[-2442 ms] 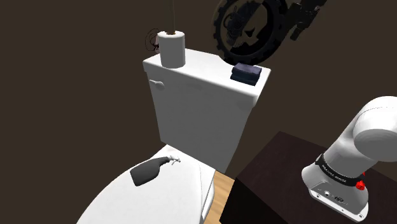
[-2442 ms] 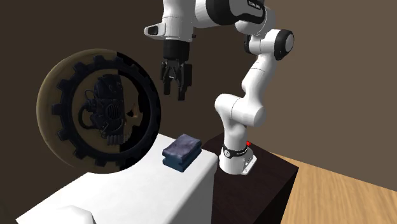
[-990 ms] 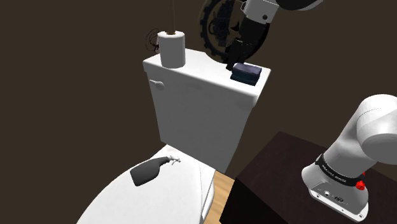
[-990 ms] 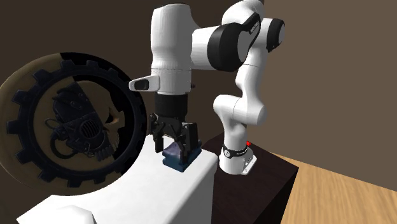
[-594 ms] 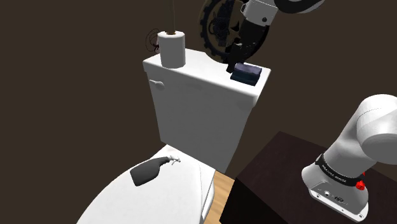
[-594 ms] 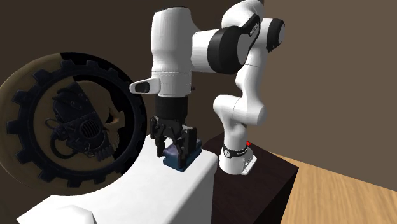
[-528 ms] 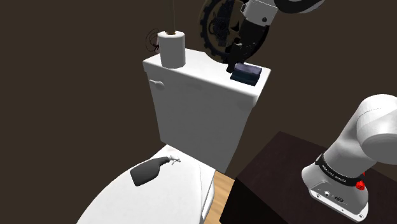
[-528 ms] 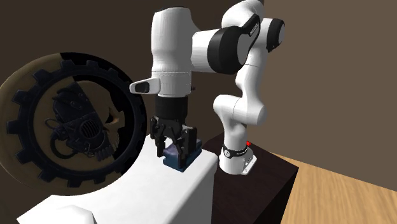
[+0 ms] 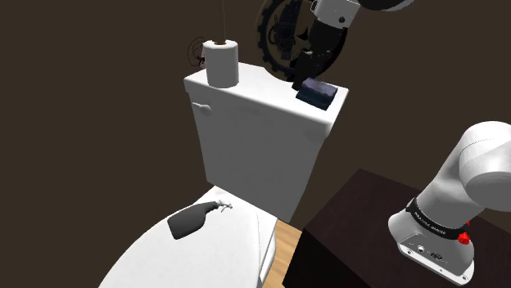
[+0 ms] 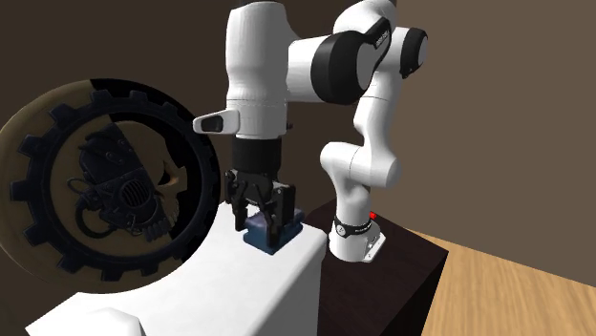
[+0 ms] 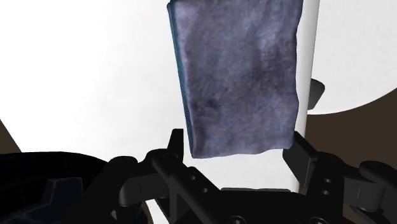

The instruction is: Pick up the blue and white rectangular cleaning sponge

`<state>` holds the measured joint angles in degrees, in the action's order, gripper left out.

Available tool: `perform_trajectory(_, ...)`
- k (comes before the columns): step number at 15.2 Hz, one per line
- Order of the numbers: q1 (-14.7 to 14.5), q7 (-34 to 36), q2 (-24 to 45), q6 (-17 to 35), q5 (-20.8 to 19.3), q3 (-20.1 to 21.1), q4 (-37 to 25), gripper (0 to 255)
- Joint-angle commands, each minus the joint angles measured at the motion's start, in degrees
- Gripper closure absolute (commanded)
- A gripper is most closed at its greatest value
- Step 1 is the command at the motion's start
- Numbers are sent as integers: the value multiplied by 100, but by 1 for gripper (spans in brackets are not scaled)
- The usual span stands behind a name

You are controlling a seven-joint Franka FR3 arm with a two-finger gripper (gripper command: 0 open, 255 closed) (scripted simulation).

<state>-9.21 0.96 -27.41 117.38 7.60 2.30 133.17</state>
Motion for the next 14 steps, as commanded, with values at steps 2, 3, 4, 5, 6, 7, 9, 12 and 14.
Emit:
perform_trajectory(2, 3, 26, -12, -227, -14, -3, -215, 255)
perform_trajectory(3, 5, 34, -13, -304, -19, -5, -291, 255)
perform_trajectory(4, 6, 42, -14, -380, -23, -7, -367, 255)
perform_trajectory(5, 8, 49, -13, -457, -28, -8, -445, 255)
perform_trajectory(6, 9, 57, -11, -533, -32, -10, -523, 255)
perform_trajectory(7, 10, 65, -8, -609, -37, -12, -603, 255)
perform_trajectory(9, 12, 80, 3, -760, -45, -16, -765, 255)
perform_trajectory(12, 15, 102, 27, -986, -56, -21, -1017, 255)
perform_trajectory(14, 15, 104, 29, -997, -57, -22, -1030, 255)
